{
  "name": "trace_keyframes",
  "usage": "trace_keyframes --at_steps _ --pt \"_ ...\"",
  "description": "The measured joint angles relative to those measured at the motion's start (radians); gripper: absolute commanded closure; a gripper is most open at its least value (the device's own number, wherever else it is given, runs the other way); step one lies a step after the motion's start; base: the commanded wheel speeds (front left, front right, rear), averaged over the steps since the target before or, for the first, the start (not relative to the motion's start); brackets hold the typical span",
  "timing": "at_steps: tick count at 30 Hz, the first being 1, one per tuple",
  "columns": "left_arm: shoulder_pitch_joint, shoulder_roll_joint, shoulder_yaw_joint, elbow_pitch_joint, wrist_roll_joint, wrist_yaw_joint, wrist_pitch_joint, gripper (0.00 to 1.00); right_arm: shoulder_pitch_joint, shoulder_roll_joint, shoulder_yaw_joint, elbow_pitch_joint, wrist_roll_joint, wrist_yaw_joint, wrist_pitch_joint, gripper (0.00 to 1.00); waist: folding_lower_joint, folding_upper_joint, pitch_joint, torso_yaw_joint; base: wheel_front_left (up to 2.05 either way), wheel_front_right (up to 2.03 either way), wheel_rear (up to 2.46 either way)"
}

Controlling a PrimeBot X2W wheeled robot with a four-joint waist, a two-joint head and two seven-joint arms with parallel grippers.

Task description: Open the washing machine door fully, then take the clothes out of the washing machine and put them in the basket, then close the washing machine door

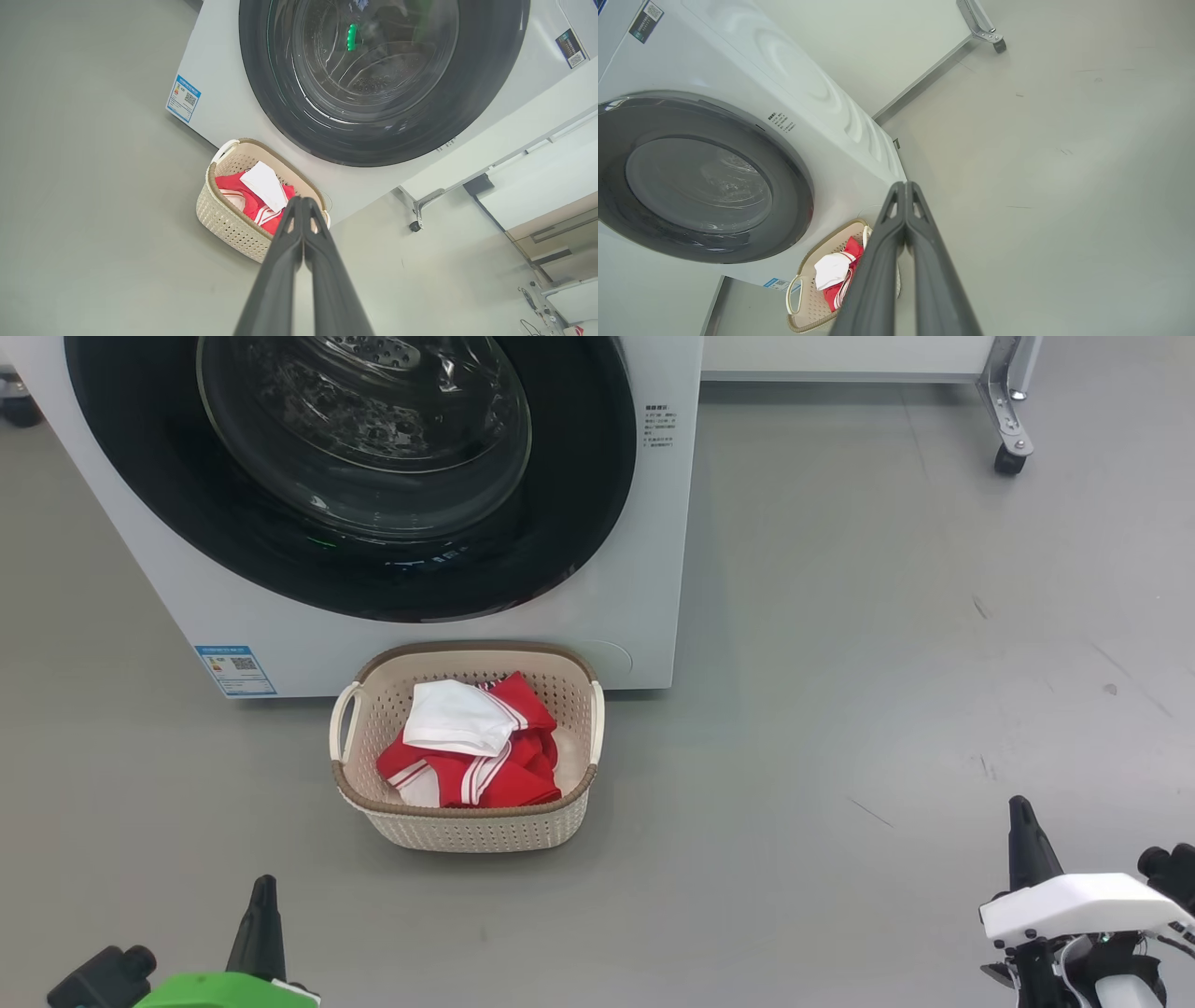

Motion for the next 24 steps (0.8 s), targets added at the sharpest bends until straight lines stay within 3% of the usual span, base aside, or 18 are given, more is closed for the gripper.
trace_keyframes --at_steps 24 --pt "-0.045 0.012 0.039 0.0 -0.277 -0.001 0.082 1.0 -0.026 0.018 -0.061 0.005 0.301 0.022 0.085 1.0 0.0 0.0 -0.006 0.009 0.0 0.0 0.0"
